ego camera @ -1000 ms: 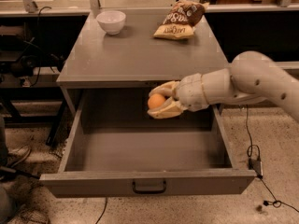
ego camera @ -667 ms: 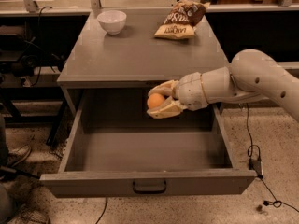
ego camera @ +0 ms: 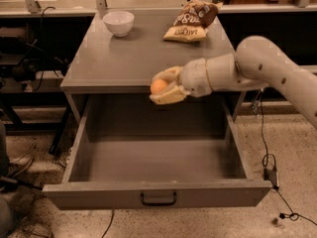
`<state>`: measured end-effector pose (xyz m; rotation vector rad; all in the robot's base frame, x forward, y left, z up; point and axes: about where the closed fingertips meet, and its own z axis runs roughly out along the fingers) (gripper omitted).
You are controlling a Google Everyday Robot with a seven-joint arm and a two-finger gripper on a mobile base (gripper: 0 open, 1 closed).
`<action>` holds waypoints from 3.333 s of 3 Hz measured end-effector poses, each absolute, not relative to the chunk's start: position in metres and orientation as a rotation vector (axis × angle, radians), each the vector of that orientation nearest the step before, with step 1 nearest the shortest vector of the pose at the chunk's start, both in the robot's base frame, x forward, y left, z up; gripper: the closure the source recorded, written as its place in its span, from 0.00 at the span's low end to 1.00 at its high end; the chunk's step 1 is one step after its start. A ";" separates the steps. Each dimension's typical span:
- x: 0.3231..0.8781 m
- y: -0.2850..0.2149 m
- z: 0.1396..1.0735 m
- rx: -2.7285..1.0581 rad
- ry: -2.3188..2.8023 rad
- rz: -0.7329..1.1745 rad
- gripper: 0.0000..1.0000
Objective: Pick orange from top drawer and place on counter
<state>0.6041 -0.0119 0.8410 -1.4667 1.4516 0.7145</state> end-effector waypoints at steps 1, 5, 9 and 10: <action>0.669 -0.014 0.874 -1.373 1.526 0.614 1.00; 0.803 0.001 0.851 -1.131 1.787 0.604 1.00; 0.818 0.000 0.846 -1.112 1.823 0.543 0.02; 0.815 -0.006 0.849 -1.101 1.816 0.543 0.00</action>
Offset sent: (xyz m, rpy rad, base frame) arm 0.1622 -0.0090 0.0391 -0.0423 0.0901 -0.3356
